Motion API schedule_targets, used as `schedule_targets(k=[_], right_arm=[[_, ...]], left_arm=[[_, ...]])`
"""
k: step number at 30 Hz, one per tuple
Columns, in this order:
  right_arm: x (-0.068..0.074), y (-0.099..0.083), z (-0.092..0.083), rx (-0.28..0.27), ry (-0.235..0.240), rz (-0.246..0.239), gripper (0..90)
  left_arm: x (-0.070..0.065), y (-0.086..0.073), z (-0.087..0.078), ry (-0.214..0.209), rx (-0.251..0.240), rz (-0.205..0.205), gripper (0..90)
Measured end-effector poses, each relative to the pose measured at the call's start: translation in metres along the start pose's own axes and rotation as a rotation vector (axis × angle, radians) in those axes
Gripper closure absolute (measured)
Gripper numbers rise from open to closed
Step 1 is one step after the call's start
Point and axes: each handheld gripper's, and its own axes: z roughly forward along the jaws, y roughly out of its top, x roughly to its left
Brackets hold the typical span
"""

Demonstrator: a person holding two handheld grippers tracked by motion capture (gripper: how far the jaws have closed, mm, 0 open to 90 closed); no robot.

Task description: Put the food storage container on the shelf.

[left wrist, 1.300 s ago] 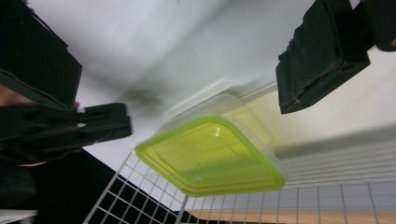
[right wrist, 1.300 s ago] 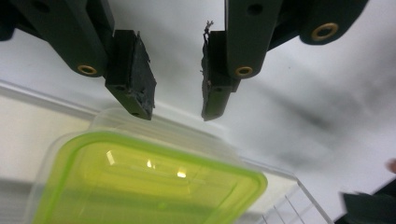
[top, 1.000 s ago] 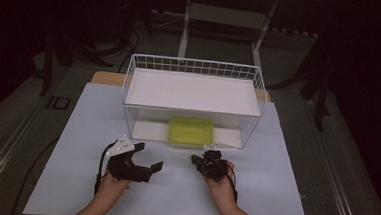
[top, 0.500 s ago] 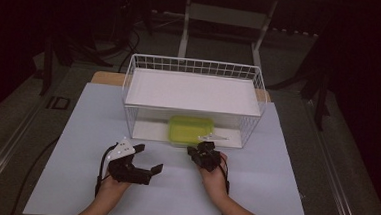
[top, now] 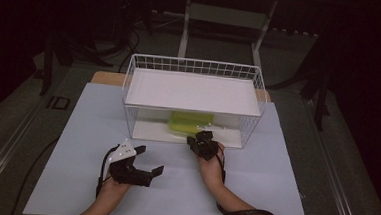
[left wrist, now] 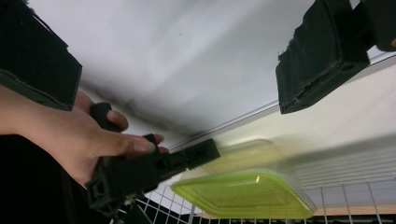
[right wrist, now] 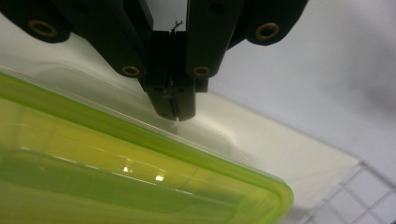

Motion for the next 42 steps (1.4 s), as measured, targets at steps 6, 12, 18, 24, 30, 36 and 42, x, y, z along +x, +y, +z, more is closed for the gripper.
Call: schedule_targets(k=[6,12,18,24,30,36,42], right_arm=[[-0.009,0.008,0.005,-0.02,-0.022,0.022,89.5],[-0.016,0.014,0.009,-0.027,-0.035,0.027,89.5],[-0.018,0.018,0.013,-0.014,-0.039,0.045,89.2],[-0.015,0.018,0.012,-0.011,-0.033,0.054,87.3],[-0.011,0.014,0.005,-0.028,-0.013,0.014,85.0],[-0.007,0.008,-0.01,-0.042,0.022,0.021,82.3],[-0.003,0.006,-0.03,-0.077,0.035,-0.019,62.2]], left_arm=[[0.0,0.001,-0.002,-0.003,-0.009,-0.006,0.9],[0.0,0.001,-0.001,-0.006,-0.009,-0.013,0.9],[0.0,0.0,-0.001,-0.007,-0.006,-0.014,0.9],[-0.001,0.0,-0.001,-0.007,-0.005,-0.008,0.9],[-0.001,0.0,-0.001,-0.002,-0.004,-0.007,0.9],[-0.001,0.002,-0.002,-0.016,-0.021,-0.01,0.9],[-0.003,0.004,-0.003,-0.036,-0.047,0.029,0.9]])
